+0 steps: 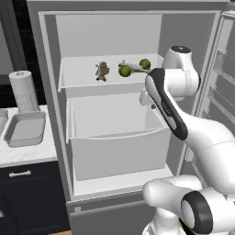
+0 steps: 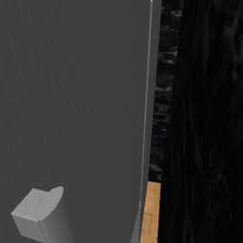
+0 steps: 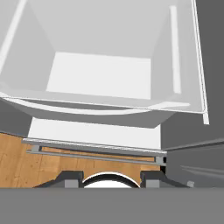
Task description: Place one lime and one fish in each tupperware on the nearby counter, to pack two identical lunches.
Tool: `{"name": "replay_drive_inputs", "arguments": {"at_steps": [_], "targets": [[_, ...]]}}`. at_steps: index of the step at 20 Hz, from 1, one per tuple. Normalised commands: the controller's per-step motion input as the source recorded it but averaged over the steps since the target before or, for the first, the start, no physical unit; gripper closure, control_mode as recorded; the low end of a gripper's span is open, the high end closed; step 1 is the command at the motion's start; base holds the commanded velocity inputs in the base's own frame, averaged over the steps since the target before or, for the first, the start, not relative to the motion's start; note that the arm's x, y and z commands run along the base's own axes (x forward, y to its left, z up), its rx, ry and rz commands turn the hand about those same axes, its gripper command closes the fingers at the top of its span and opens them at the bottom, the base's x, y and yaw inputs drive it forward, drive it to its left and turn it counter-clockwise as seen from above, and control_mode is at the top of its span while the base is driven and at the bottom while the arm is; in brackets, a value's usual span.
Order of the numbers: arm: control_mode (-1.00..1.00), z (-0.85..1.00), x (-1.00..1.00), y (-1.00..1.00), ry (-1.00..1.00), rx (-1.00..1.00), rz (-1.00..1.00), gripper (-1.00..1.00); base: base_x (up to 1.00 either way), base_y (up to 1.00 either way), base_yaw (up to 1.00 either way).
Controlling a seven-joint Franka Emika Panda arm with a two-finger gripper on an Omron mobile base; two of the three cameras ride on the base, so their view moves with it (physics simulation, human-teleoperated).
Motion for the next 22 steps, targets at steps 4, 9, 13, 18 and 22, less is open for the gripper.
{"name": "replay_drive_inputs", "arguments": {"at_steps": [4, 9, 13, 18, 22], "targets": [[-1.0, 0.0, 0.09, 0.14, -0.04, -0.02, -0.01, -1.0, 0.0, 0.0, 0.0], [-1.0, 0.16, 0.27, 0.99, -0.34, -0.03, -0.17, -1.0, 0.0, 0.0, 0.0], [-1.0, 0.71, 0.14, 1.0, -0.58, -0.01, -0.22, -1.0, 0.0, 0.0, 0.0], [-1.0, 0.87, 0.13, 0.68, -0.48, 0.03, -0.07, -1.0, 0.0, 0.0, 0.0], [-1.0, 0.35, 0.45, 0.09, -0.17, 0.17, 0.0, -1.0, 0.0, 0.0, 0.0]]}}
